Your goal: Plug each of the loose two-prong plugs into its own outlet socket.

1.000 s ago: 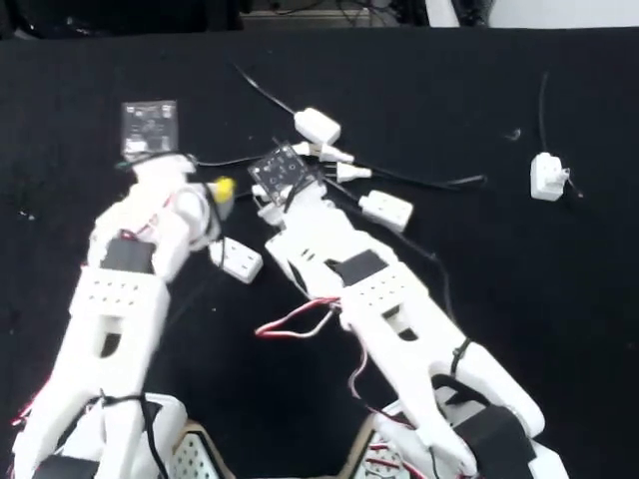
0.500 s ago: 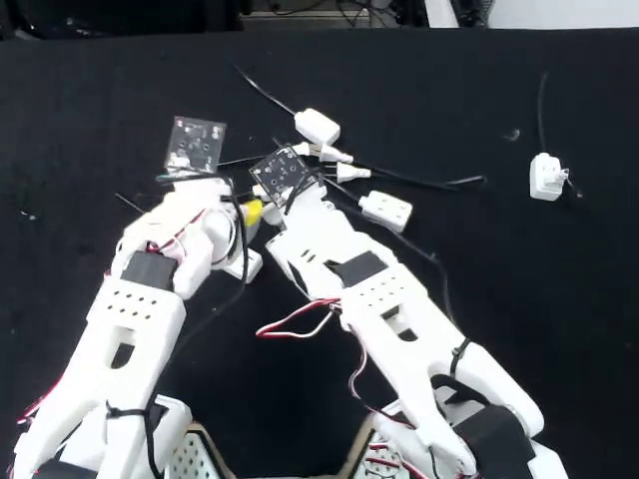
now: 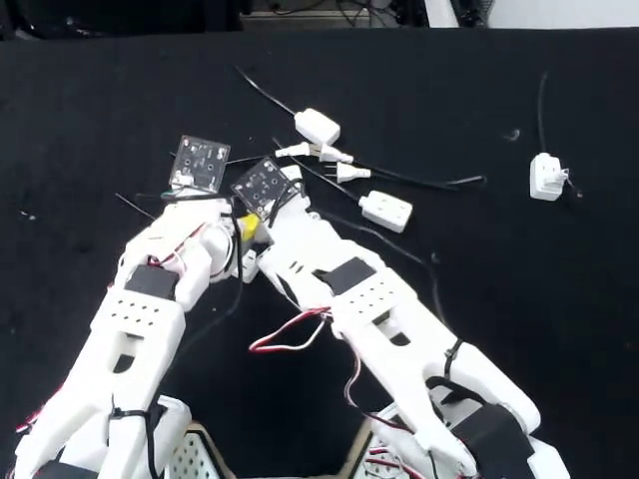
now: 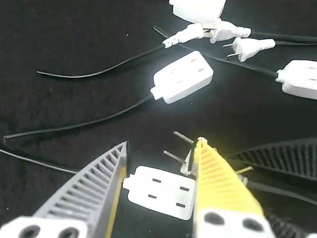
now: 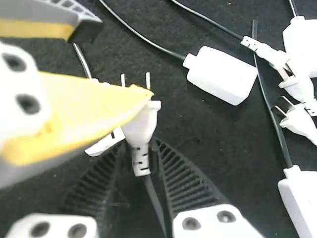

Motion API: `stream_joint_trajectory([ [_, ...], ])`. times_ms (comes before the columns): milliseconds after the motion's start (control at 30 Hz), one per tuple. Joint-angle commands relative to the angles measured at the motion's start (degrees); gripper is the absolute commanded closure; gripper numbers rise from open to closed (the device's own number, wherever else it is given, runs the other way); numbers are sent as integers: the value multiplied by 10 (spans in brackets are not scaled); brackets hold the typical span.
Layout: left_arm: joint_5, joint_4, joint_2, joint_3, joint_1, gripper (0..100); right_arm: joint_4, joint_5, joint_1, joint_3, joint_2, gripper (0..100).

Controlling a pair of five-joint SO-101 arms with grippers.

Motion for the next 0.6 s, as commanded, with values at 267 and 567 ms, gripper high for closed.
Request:
stream_joint_trajectory([
  [267, -4, -18, -8, 17, -38, 785, 82, 0, -10, -4, -139, 988],
  [567, -4, -18, -14, 9, -39, 785, 91, 1, -20, 8, -153, 988],
])
